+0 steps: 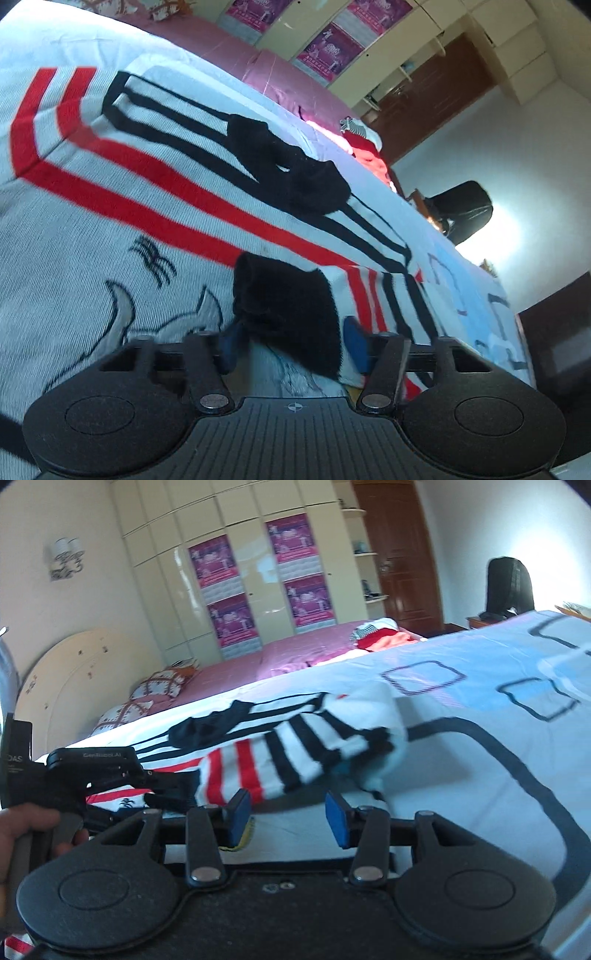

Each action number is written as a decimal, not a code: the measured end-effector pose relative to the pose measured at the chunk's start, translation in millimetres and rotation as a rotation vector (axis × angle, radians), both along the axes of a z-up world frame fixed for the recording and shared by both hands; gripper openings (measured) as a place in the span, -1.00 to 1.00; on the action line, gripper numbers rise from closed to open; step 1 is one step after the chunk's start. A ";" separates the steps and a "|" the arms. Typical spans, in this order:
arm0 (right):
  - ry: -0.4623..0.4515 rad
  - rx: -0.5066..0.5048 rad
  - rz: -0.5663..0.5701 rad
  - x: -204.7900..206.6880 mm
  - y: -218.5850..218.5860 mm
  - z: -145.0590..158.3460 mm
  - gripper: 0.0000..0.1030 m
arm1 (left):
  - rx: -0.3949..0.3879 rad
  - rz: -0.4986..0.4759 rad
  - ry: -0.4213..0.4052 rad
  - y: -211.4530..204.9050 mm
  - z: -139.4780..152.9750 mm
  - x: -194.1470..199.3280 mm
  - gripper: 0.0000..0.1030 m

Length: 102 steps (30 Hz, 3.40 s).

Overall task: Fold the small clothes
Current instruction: 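Carry the sleeve across the sweater body with the right gripper while the left gripper grasps the other cuff, then lay the sleeve on the body and open the right gripper, then lift the other black cuff with the left gripper and fold it across the body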

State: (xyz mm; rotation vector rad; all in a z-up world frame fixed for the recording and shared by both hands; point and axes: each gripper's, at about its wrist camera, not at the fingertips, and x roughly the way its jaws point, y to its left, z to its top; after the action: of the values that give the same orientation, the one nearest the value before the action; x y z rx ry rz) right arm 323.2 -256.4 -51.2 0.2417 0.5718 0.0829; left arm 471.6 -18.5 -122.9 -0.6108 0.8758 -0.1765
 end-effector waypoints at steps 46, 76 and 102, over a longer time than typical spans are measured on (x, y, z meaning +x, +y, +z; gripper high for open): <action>0.022 0.180 -0.022 129.3 -88.1 -26.6 -0.42 | 0.400 0.190 -0.264 67.7 42.2 -46.6 0.35; 0.017 0.057 0.173 190.1 -82.6 -28.1 -0.62 | 0.564 0.291 -0.267 44.3 38.7 -25.6 -0.59; 0.082 -0.286 0.385 117.2 -11.9 -37.3 -0.66 | 0.651 0.045 -0.180 -29.0 12.6 -32.4 0.27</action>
State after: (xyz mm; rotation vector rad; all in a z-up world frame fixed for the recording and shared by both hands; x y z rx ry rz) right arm 440.5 -268.3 -88.5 -0.1461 0.6983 0.3620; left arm 439.3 -47.5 -110.3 -0.0044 0.6894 0.0960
